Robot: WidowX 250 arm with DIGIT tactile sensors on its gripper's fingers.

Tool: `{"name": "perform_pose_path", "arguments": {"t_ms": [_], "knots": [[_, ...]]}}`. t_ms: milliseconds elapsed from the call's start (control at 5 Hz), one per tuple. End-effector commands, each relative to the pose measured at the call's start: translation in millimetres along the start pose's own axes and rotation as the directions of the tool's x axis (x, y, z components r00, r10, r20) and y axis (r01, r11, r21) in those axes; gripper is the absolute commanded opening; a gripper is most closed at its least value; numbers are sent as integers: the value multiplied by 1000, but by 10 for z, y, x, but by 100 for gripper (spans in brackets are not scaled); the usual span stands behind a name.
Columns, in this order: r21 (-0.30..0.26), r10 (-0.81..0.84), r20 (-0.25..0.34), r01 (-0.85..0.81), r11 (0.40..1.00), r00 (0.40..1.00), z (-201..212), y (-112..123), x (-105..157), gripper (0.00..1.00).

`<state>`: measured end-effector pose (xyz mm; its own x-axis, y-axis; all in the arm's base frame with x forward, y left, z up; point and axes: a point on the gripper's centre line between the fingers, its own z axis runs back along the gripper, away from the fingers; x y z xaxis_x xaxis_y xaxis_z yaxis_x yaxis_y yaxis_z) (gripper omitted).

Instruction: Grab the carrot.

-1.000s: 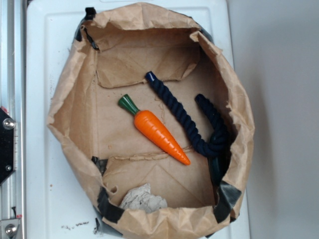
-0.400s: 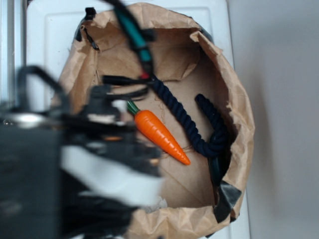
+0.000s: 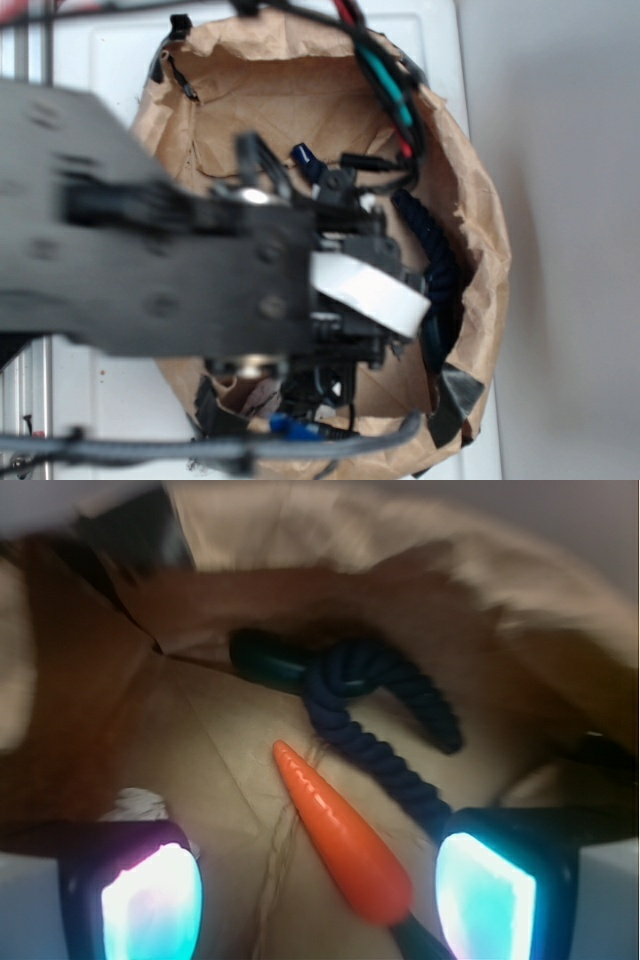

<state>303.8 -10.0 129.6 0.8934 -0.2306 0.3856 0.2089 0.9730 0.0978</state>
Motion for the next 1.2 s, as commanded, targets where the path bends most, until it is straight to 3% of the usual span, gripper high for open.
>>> {"name": "perform_pose_path", "arguments": {"t_ms": [0, 200, 400, 800, 1000], "knots": [[58, -122, -37, 124, 991, 992, -273, 52, -123, 100], [54, -161, -79, 165, 985, 984, -315, 210, -252, 100], [14, -173, -127, 176, 984, 977, -410, 354, -376, 100], [-56, -167, -253, 157, 986, 953, -621, 275, -481, 100], [-85, -201, -277, 184, 979, 940, -566, 171, -489, 100]]}}
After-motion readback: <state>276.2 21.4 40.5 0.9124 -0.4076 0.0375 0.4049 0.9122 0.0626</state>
